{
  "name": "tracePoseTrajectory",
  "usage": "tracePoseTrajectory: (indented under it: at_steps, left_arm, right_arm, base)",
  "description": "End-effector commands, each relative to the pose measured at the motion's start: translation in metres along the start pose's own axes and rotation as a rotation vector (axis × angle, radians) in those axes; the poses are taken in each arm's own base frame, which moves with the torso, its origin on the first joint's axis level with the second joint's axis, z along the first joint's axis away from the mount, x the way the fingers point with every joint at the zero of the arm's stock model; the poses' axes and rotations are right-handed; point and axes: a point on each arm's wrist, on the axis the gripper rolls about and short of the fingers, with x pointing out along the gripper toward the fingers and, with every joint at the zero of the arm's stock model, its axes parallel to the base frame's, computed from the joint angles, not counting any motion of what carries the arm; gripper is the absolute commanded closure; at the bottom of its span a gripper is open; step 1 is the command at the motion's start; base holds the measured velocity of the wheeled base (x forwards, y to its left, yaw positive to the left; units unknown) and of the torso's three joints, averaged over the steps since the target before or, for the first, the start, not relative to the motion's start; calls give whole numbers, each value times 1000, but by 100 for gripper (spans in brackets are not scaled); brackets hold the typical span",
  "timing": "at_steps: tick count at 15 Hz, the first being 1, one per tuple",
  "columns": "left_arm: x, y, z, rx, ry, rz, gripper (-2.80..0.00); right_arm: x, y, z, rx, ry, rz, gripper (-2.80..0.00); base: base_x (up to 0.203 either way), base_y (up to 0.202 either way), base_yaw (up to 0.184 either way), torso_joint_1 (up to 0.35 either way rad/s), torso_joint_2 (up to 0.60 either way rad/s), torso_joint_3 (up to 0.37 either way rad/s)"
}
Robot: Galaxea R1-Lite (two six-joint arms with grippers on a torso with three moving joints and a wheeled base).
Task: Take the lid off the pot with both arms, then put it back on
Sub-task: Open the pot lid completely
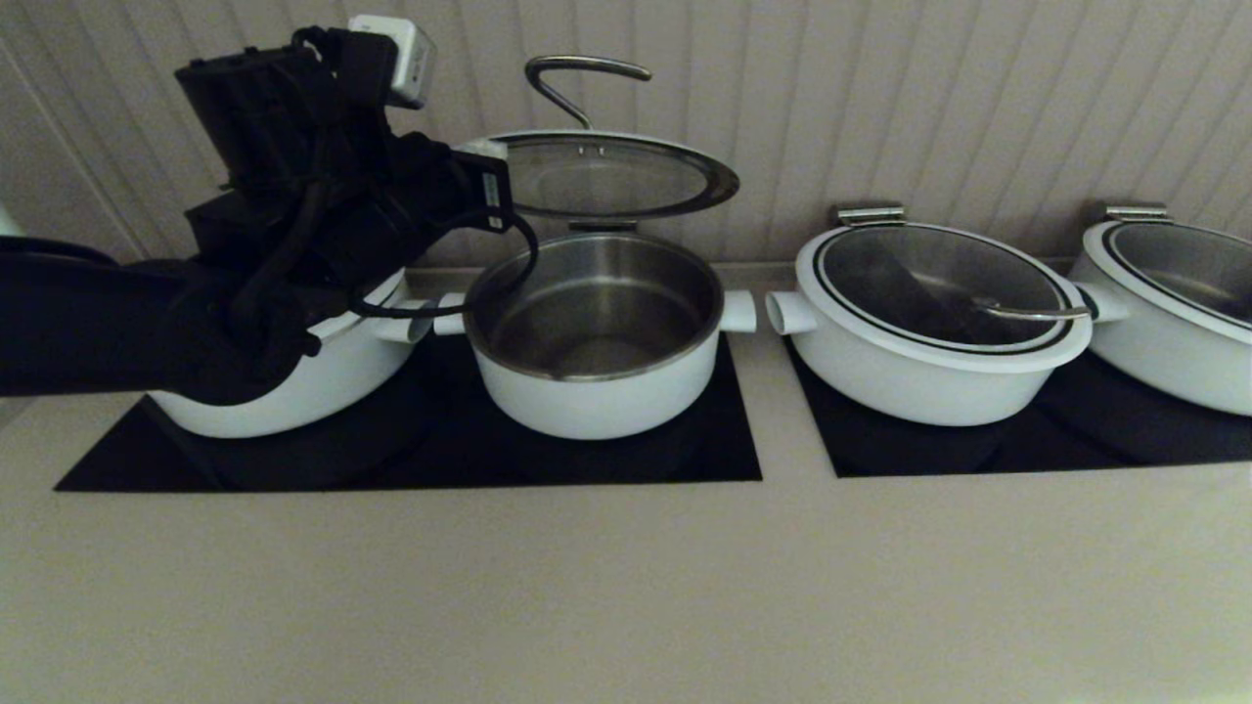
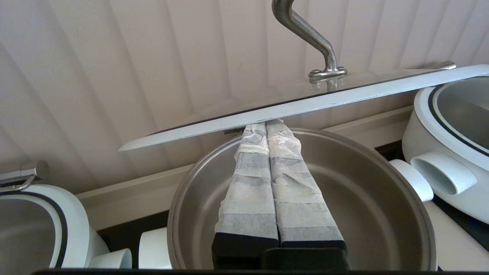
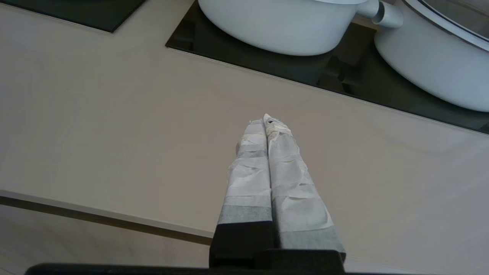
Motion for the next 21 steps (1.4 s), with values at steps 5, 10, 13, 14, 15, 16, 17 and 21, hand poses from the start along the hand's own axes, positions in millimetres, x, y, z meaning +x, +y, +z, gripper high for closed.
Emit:
tracePoseTrajectory:
  at_steps: [5,10,13,14,15,16,17,21]
  left_arm:
    - [8,0,5,-2,-34,8,0]
    - [15,2,14,-3,-73,16,0]
    - [19,5,14,0,-81,26,0]
    - [20,5,14,2,-83,27,0]
    - [22,5,14,2,-86,28,0]
    - [23,6,14,3,-87,30,0]
    - [25,7,14,4,-91,35,0]
    - [33,8,6,15,-120,45,0]
  right_arm:
    - [0,0,0,-2,1,1,0]
    - [0,0,0,-2,2,1,0]
    - [0,0,0,-2,1,1,0]
    - [0,0,0,-2,1,1,0]
    - [0,0,0,-2,1,1,0]
    - [0,0,0,-2,2,1,0]
    - [0,0,0,-2,1,1,0]
    - [0,0,0,-2,2,1,0]
  base:
    - [0,0,0,0,0,0]
    - [0,0,0,0,0,0]
    - [0,0,0,0,0,0]
    - [0,0,0,0,0,0]
    - [0,0,0,0,0,0]
    - [0,0,0,0,0,0]
    - [0,0,0,0,0,0]
    - [0,0,0,0,0,0]
